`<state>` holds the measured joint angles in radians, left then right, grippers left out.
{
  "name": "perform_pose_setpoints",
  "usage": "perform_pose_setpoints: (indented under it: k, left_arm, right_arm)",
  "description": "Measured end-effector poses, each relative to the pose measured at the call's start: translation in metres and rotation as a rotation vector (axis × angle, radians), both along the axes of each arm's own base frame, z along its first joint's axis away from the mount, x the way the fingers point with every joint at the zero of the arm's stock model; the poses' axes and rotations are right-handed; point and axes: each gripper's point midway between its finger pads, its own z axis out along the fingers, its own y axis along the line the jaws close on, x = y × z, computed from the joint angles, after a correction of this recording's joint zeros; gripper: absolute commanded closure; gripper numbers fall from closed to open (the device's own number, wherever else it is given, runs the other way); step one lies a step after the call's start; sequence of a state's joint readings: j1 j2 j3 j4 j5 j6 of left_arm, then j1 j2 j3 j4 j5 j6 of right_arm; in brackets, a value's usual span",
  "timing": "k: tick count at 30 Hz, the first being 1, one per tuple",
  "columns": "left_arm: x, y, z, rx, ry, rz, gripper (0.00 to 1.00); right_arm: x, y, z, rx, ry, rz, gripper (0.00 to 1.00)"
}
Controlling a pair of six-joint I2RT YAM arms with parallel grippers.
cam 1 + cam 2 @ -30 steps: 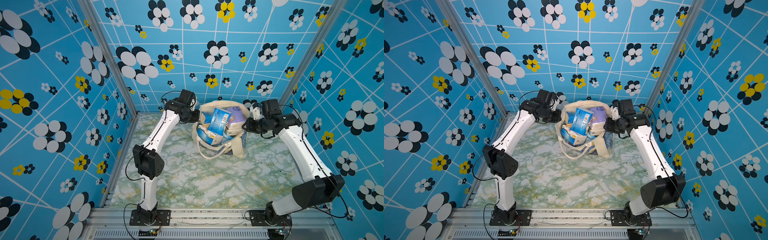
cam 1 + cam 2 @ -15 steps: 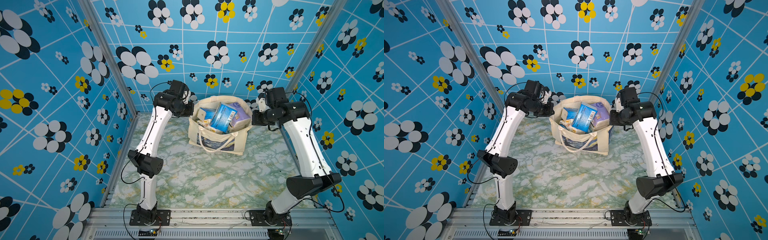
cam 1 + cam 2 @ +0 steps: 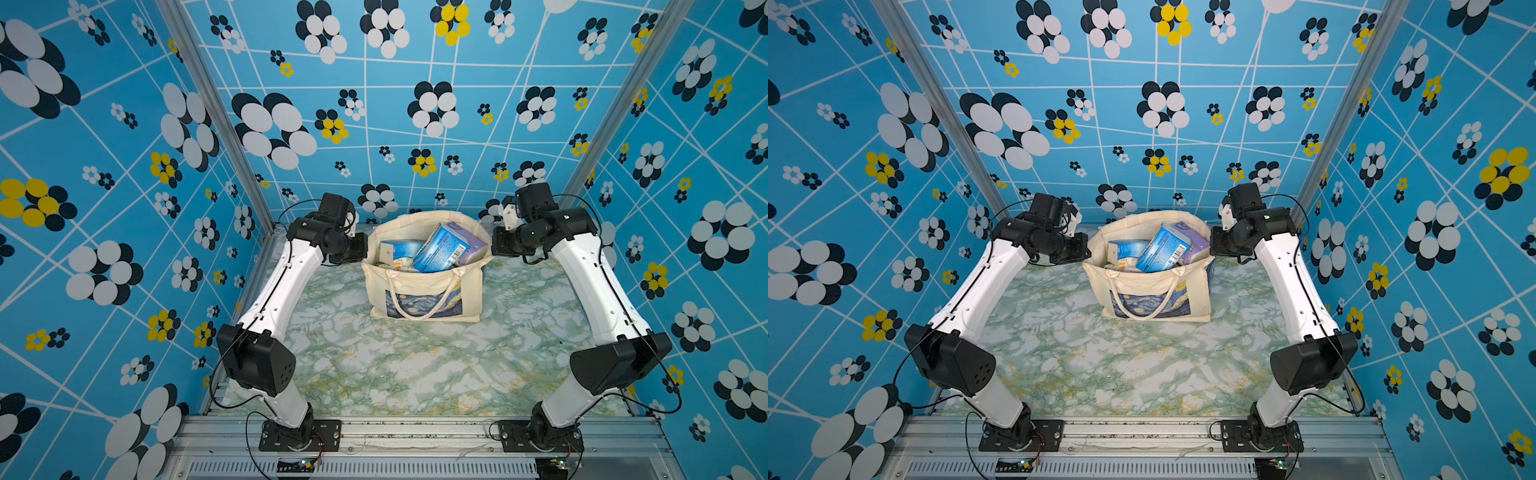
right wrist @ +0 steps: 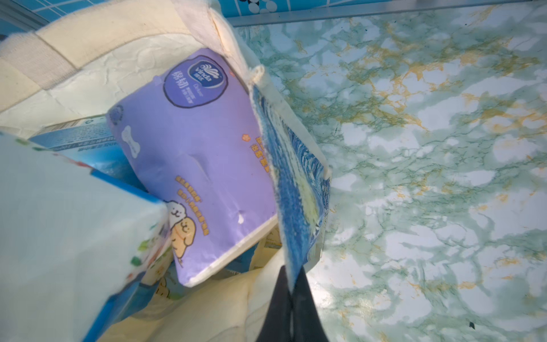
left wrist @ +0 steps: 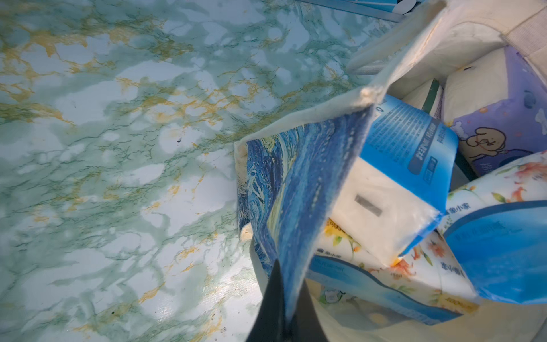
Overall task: Put tissues into the canvas bag
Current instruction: Adjust the canvas bag at the center of the board.
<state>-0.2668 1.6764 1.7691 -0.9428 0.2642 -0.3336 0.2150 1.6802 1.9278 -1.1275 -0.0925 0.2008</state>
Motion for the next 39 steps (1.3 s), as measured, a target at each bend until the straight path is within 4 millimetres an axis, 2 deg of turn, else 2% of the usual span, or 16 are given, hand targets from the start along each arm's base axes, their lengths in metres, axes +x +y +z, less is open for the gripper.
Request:
perform_pose_setpoints:
  k: [5,7,9,13,18,21,23,27,29,30,37,39]
  left_arm:
    - [0.011,-0.003,0.005,-0.037,-0.046,0.009,1.00]
    - [0.012,-0.005,0.006,-0.045,-0.049,0.010,1.00]
    - [0.012,-0.005,0.007,-0.050,-0.049,0.009,0.92]
    - [0.013,-0.009,0.010,-0.067,-0.059,0.005,0.89]
    - [0.017,-0.017,0.016,-0.092,-0.090,-0.011,0.76]
    - [0.017,-0.022,0.018,-0.103,-0.095,-0.023,0.72]
    - [0.017,-0.025,0.020,-0.106,-0.102,-0.030,0.65]
    - [0.018,-0.027,0.022,-0.112,-0.109,-0.029,0.62]
    - [0.018,-0.027,0.023,-0.112,-0.113,-0.030,0.51]
    - [0.019,-0.027,0.025,-0.113,-0.116,-0.030,0.49]
    - [0.021,-0.022,0.040,-0.099,-0.163,-0.017,0.46]
    - [0.018,-0.017,0.049,-0.093,-0.190,-0.008,0.44]
  right_arm:
    - [0.013,0.004,0.000,0.047,-0.045,-0.007,1.00]
    - [0.016,0.007,0.001,0.064,-0.056,-0.002,0.96]
    - [0.017,0.010,0.002,0.076,-0.063,0.005,0.92]
    - [0.020,0.013,0.007,0.101,-0.086,0.013,0.84]
    - [0.018,0.013,0.018,0.129,-0.119,0.009,0.72]
    - [0.015,0.013,0.024,0.137,-0.137,0.013,0.69]
    - [0.012,0.013,0.028,0.139,-0.145,0.014,0.65]
    - [0.010,0.013,0.033,0.143,-0.159,0.013,0.60]
    - [0.009,0.012,0.034,0.145,-0.162,0.012,0.55]
    - [0.009,0.012,0.035,0.144,-0.163,0.012,0.53]
    - [0.007,0.011,0.040,0.143,-0.181,0.010,0.43]
    - [0.004,0.009,0.042,0.140,-0.191,0.005,0.41]
